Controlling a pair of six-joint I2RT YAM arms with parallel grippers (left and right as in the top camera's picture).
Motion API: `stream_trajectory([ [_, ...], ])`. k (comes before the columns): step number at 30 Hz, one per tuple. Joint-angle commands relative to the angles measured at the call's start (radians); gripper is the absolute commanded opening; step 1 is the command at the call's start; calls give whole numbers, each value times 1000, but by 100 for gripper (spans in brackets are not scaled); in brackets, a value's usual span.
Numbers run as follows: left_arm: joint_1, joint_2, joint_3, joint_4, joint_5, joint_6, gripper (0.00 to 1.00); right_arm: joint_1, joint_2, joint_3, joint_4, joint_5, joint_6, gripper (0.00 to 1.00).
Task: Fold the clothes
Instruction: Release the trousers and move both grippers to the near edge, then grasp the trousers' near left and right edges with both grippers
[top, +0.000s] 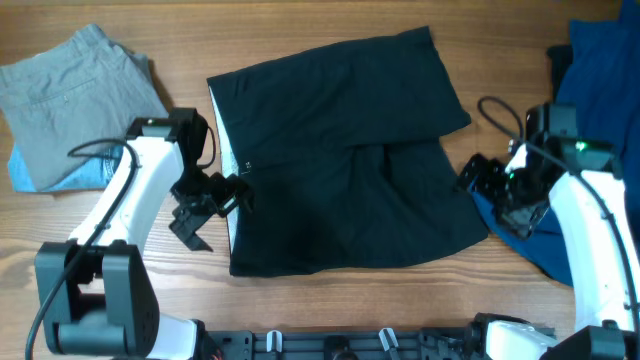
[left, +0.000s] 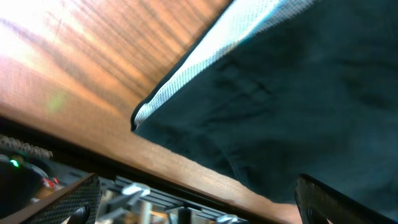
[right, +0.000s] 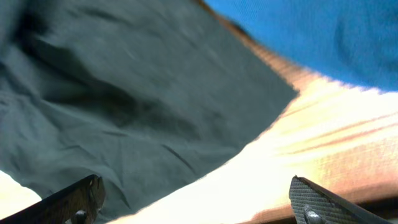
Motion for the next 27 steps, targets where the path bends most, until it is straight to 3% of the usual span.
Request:
stream_trajectory([
  [1, -24, -112, -178, 73, 23, -230, 100, -4, -47, -129, 75, -97, 61, 100],
  [5, -84, -224, -390, 200, 34, -387, 99, -4, -47, -219, 132, -111, 101, 100],
  [8, -118, -239, -498, 280, 34, -458, 91, -4, -47, -233, 142, -109, 100, 100],
  [11, -117, -239, -571, 399, 15, -494, 60, -4, -47, -233, 145, -109, 97, 100],
  [19, -103, -238, -575, 589, -54, -493, 32, -4, -47, -233, 134, -109, 97, 100],
  [21, -103, -238, -575, 607, -69, -493, 10, -4, -47, -233, 130, -109, 97, 100],
  [22, -103, -238, -575, 606, -69, -493, 4, -4, -47, -233, 128, -109, 97, 100],
  [27, -103, -266, -567, 592, -69, -418, 4, -4, -47, -253, 101, -109, 94, 100],
])
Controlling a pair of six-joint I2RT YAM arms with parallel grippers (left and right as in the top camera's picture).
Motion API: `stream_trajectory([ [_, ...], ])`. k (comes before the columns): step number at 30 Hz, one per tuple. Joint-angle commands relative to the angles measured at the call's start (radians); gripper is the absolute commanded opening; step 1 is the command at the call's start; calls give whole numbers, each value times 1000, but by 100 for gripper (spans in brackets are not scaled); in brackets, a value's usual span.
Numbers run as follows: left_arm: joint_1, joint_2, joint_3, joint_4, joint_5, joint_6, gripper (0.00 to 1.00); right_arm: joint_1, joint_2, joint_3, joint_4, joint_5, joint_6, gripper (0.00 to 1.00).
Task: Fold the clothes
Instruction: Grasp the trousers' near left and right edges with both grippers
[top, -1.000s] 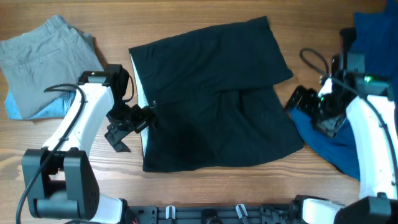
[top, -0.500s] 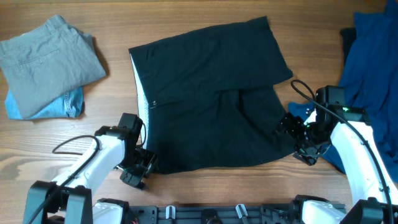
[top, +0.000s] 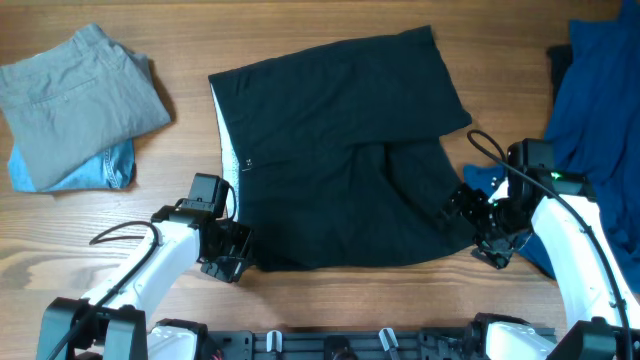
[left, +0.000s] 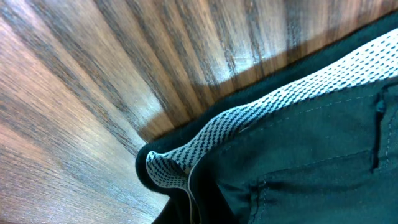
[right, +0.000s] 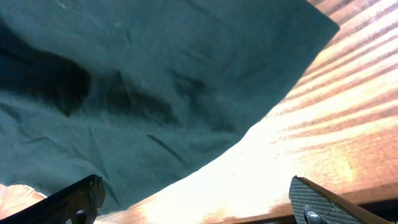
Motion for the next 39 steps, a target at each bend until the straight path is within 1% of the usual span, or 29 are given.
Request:
stream_trajectory([
  [1, 10, -28, -4, -5, -121, 111, 4, -4, -18, -47, 1, -16, 21, 100],
  [2, 10, -46, 4, -14, -132, 156, 4, -4, -18, -68, 11, -16, 30, 100],
  [4, 10, -73, 11, -49, -196, 183, 4, -4, -18, -117, 43, -16, 78, 99],
  [6, 10, -103, 13, -100, -317, 189, 4, -4, -18, -164, 90, -16, 116, 93],
  [8, 10, -112, 13, -97, -338, 229, 4, -4, -18, -190, 132, -16, 137, 84],
  [9, 10, -111, 13, -98, -337, 234, 4, -4, -18, -205, 158, -16, 158, 77],
  [10, 10, -111, 13, -104, -338, 234, 4, -4, -18, -222, 187, -16, 179, 57],
  [11, 10, -111, 13, -106, -340, 234, 4, -3, -18, -233, 199, -16, 193, 52],
  [12, 10, -111, 13, -105, -340, 234, 4, -3, -17, -253, 221, -16, 217, 40],
  [20, 10, -111, 13, -106, -340, 234, 4, -3, -17, -365, 360, -16, 259, 40],
  [21, 10, -111, 13, -107, -340, 234, 4, -3, -17, -374, 370, -15, 261, 39],
  [22, 10, -111, 13, -111, -340, 234, 4, -3, -17, -377, 372, -12, 261, 30],
  [23, 10, -111, 13, -114, -340, 234, 4, -3, -18, -377, 375, -13, 261, 18],
  [24, 10, -112, 17, -126, -340, 235, 4, -3, -18, -377, 383, -13, 252, 4],
  [25, 10, -112, 30, -140, -341, 257, 4, -3, -18, -374, 387, -14, 241, 4],
  [27, 10, -112, 69, -166, -348, 329, 4, -3, -18, -341, 373, -16, 166, 4],
  [29, 10, -112, 142, -244, -418, 339, 4, -3, -21, -247, 302, 48, 105, 4],
  [30, 10, -112, 194, -298, -468, 340, 4, -3, -28, -174, 242, 120, 92, 4],
  [31, 10, -112, 228, -330, -498, 340, 4, -3, -35, -123, 204, 164, 80, 4],
  [32, 10, -112, 271, -370, -531, 340, 4, -3, -46, -33, 149, 196, 46, 4],
  [33, 10, -112, 333, -418, -542, 340, 4, -4, -52, 60, 97, 205, 19, 4],
  [35, 10, -114, 406, -484, -533, 340, 4, -4, -58, 190, 13, 238, -2, 4],
  [37, 10, -128, 470, -557, -533, 340, 4, -5, -68, 301, -64, 290, -13, 4],
  [39, 10, -158, 522, -607, -531, 355, 4, -5, -79, 395, -119, 307, -58, 4],
])
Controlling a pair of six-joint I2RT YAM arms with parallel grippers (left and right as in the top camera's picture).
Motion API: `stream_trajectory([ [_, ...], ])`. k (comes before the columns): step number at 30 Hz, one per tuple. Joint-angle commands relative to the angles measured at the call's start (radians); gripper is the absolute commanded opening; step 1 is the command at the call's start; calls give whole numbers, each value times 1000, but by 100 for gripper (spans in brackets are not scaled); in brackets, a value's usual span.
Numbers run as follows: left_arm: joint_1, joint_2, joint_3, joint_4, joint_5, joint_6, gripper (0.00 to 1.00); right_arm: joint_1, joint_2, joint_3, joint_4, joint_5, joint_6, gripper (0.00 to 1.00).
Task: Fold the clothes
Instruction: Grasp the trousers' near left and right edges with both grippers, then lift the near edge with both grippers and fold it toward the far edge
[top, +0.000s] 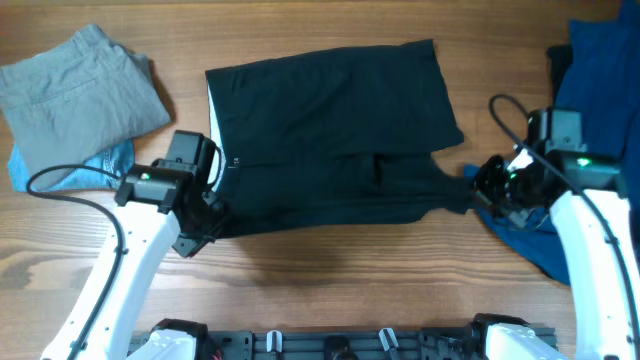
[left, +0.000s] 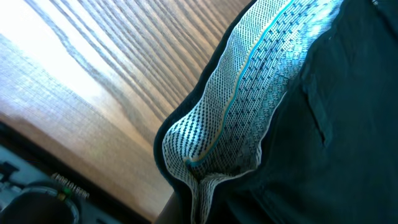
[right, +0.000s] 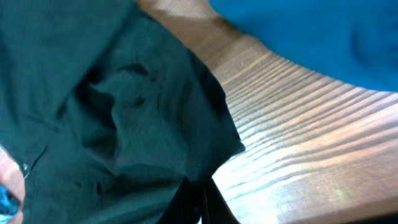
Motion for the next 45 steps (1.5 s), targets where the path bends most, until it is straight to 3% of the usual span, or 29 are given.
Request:
stream_trajectory([
  [1, 11, -69, 93, -73, -128, 67, 4, -21, -37, 150, -52, 218, -74, 4],
  [5, 11, -158, 139, -96, -29, 109, 4, -21, -78, 279, -128, 300, -79, 4],
  [8, 11, -227, 140, -79, 8, 114, 4, -21, -101, 386, -130, 338, -165, 4],
  [12, 11, -253, 140, 91, 7, 113, 4, -21, -84, 437, 59, 294, -269, 4],
  [18, 11, -43, 140, 222, -5, 27, 4, -20, 143, 437, 195, 246, -310, 4],
  [27, 77, 316, 140, 495, -68, -102, 4, 61, 549, 437, 559, 145, -335, 4],
  [32, 118, 415, 140, 685, -68, -101, 13, 108, 629, 437, 750, 145, -330, 4],
  [39, 123, 508, 140, 740, -67, -101, 10, 138, 684, 437, 867, 142, -303, 4],
  [40, 123, 510, 140, 747, -67, -101, 15, 139, 684, 437, 867, 142, -305, 4],
  [41, 123, 510, 140, 768, -62, -100, 29, 139, 684, 437, 862, 142, -305, 4],
  [42, 123, 510, 140, 813, -24, -97, 36, 139, 684, 437, 851, 142, -305, 4],
  [43, 123, 510, 140, 867, 33, -97, 49, 139, 684, 437, 840, 142, -305, 4],
  [45, 123, 512, 140, 971, 119, -8, 60, 139, 684, 437, 829, 142, -305, 4],
])
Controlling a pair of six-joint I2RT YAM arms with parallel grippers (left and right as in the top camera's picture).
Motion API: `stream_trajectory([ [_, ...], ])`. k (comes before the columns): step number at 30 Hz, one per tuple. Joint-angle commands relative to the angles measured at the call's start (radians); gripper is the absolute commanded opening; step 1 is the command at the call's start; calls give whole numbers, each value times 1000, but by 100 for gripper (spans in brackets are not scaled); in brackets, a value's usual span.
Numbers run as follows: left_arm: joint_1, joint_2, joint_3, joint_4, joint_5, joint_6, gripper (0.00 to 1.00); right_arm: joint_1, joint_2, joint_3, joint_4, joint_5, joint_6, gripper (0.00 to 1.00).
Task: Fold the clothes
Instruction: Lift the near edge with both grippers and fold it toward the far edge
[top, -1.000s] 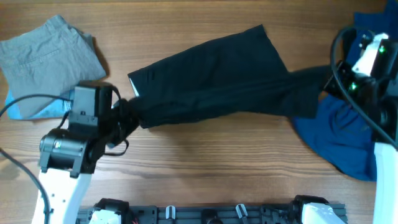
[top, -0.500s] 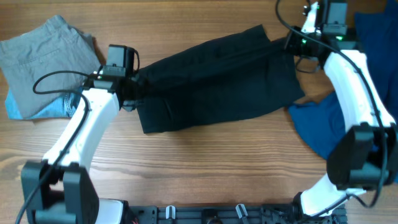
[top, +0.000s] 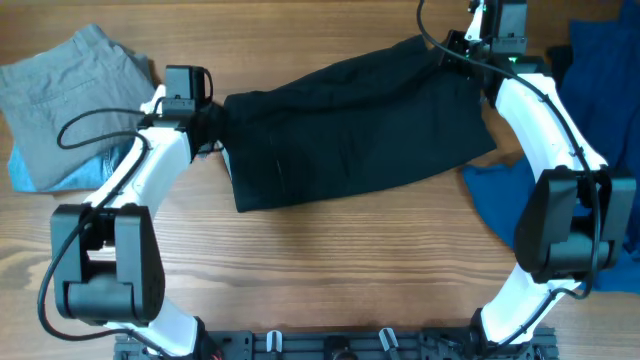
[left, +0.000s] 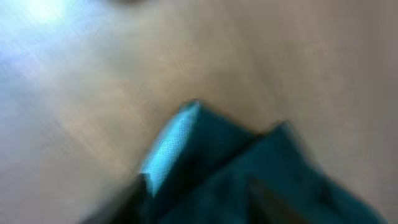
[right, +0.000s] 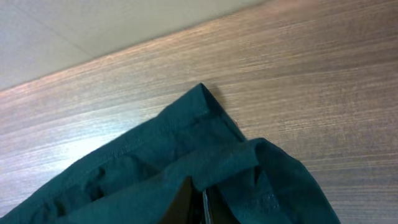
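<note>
Black shorts (top: 350, 125) lie folded in half lengthwise across the middle of the table, the fold along the near side. My left gripper (top: 212, 122) is shut on their waistband corner at the far left; the left wrist view is blurred and shows only dark cloth (left: 261, 193) with a pale lining patch. My right gripper (top: 452, 52) is shut on the leg hem at the far right, its fingers pinching a doubled edge of cloth (right: 205, 155).
A folded grey garment (top: 75, 90) rests on a light blue one (top: 70, 170) at the far left. A blue garment (top: 590, 150) lies in a loose heap at the right edge. Bare wood table (top: 330, 270) in front of the shorts.
Both grippers, still holding the shorts' near edge, have moved from the near side to the far side of the table. The near half now lies over the far half.
Both grippers were open beside the flat shorts, left and right. Then they were at the near corners. Then each was shut on a corner, the near edge raised. Now the corners are at the far edge and the shorts lie doubled.
</note>
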Motion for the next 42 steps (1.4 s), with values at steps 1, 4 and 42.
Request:
stream_trajectory([
  [1, 5, 14, 7, 114, 122, 126, 65, 3, 13, 25, -16, 18, 5, 4],
  [4, 14, 72, 7, 181, 154, 160, 71, 3, 13, 25, -42, 18, 5, 4],
  [42, 77, -98, 7, -297, -97, 11, 4, -19, -54, 24, 58, 48, -40, 4],
])
